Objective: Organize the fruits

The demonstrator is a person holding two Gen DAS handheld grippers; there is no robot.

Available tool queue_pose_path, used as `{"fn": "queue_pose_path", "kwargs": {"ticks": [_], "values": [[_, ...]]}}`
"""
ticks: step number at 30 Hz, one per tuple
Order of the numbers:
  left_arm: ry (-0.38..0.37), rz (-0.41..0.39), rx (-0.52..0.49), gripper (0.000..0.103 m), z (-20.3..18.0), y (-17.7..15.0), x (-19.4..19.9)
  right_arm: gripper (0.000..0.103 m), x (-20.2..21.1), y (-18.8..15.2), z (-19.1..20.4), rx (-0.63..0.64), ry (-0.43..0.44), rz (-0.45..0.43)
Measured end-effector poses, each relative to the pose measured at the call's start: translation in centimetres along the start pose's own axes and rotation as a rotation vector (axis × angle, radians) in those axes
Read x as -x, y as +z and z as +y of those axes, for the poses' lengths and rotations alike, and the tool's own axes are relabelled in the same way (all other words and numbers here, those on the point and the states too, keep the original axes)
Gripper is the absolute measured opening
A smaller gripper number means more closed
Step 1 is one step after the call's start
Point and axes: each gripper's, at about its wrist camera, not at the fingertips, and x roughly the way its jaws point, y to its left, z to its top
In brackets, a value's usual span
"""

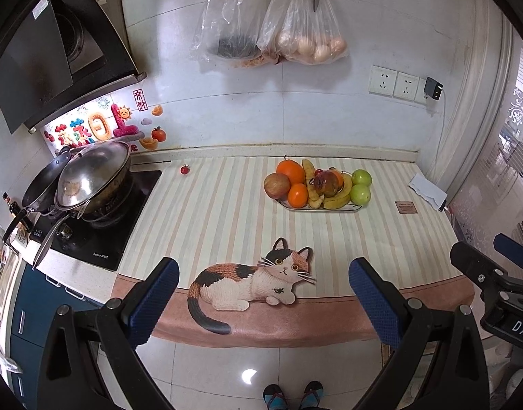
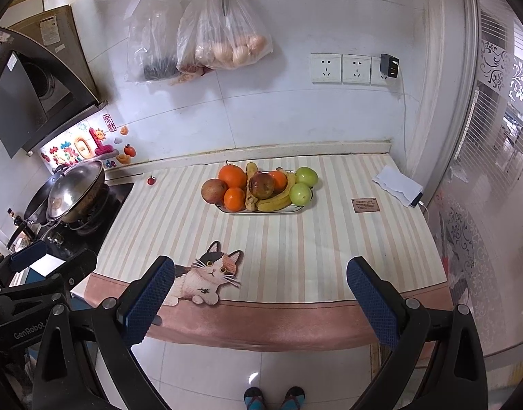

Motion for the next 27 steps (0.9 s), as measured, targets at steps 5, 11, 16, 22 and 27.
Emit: {"fn": "queue_pose_path", "kwargs": {"ticks": [5, 11, 16, 22, 27], "values": [[0.003, -0.004, -0.001, 0.102, -0.04, 0.17, 0.11, 0.103, 0.03, 0.07, -0.02, -0.002, 0.000, -0.002], [0.003, -0.008, 0.003, 0.102, -0.17, 0.43, 0.24, 0.103, 0.11, 0.17, 0.04, -0.001, -0.003, -0.005], [0.007, -0.009, 0.009, 0.102, -0.49, 0.58, 0.56, 0.103, 0.22, 0.46, 0.08, -0.005, -0.006, -0.009], [0.007, -0.009, 0.009, 0.102, -0.41, 0.52, 0.51, 0.103, 0.30, 0.43, 0.14, -0.006, -0.007, -0.011], [0.011, -0.010, 0.010, 0.102, -0.45, 0.49, 0.64, 0.103, 0.33, 0.56, 0.27, -0.001, -0.008, -0.011]]}}
